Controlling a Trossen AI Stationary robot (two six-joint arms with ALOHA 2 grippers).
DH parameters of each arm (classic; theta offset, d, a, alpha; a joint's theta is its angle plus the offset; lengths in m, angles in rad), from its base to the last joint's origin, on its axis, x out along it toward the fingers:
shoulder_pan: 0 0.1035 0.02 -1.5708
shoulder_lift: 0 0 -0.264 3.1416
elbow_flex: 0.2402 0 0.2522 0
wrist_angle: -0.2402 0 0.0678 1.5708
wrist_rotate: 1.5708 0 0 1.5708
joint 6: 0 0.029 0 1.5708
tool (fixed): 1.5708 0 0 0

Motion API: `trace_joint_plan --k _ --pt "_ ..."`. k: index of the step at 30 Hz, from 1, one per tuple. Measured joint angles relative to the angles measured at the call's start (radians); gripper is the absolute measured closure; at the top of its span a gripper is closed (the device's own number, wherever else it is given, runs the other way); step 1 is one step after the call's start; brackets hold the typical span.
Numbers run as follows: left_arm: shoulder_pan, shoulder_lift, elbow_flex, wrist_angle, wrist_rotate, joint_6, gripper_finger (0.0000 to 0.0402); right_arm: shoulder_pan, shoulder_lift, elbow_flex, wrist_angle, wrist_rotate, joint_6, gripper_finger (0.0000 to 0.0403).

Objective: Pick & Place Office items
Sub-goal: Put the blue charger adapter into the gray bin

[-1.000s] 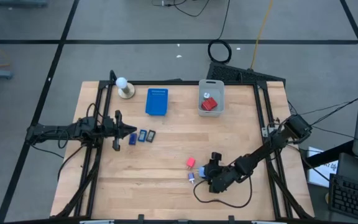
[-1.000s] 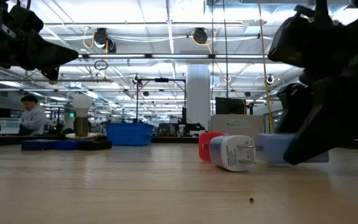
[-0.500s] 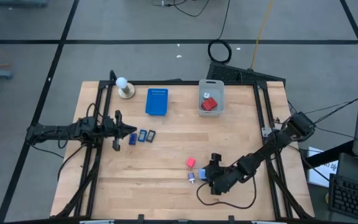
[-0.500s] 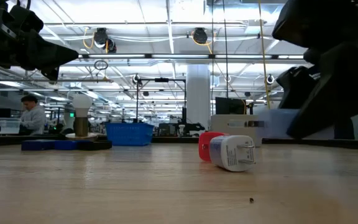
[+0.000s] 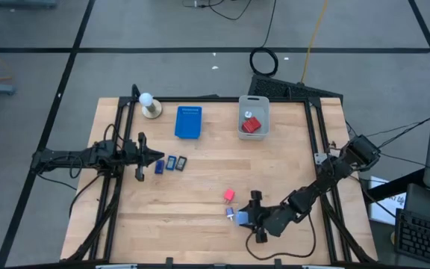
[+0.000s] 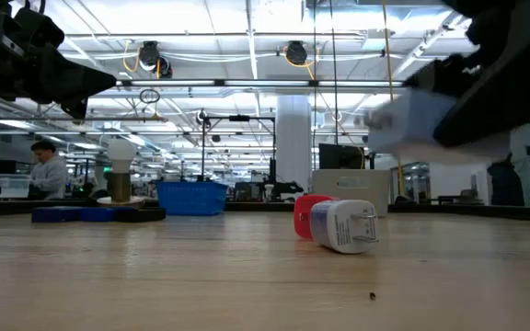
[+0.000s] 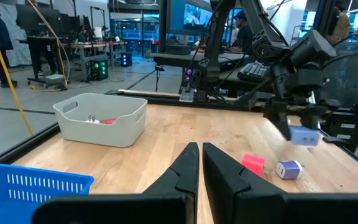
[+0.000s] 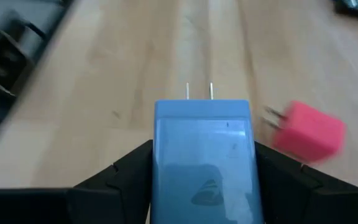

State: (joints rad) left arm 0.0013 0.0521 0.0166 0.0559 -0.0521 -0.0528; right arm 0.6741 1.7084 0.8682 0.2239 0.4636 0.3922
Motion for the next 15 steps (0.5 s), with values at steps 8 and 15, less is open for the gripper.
trace_joint_plan --k 8,15 --pt "0.000 0.000 0.000 0.000 0.000 0.000 0.0380 0.001 -0.018 -0.114 0.287 -0.104 -0.054 0.0184" --pt "0.000 0.000 0.000 0.000 0.000 0.000 0.0380 0.007 -0.204 -0.229 0.293 -0.084 -0.035 0.0189"
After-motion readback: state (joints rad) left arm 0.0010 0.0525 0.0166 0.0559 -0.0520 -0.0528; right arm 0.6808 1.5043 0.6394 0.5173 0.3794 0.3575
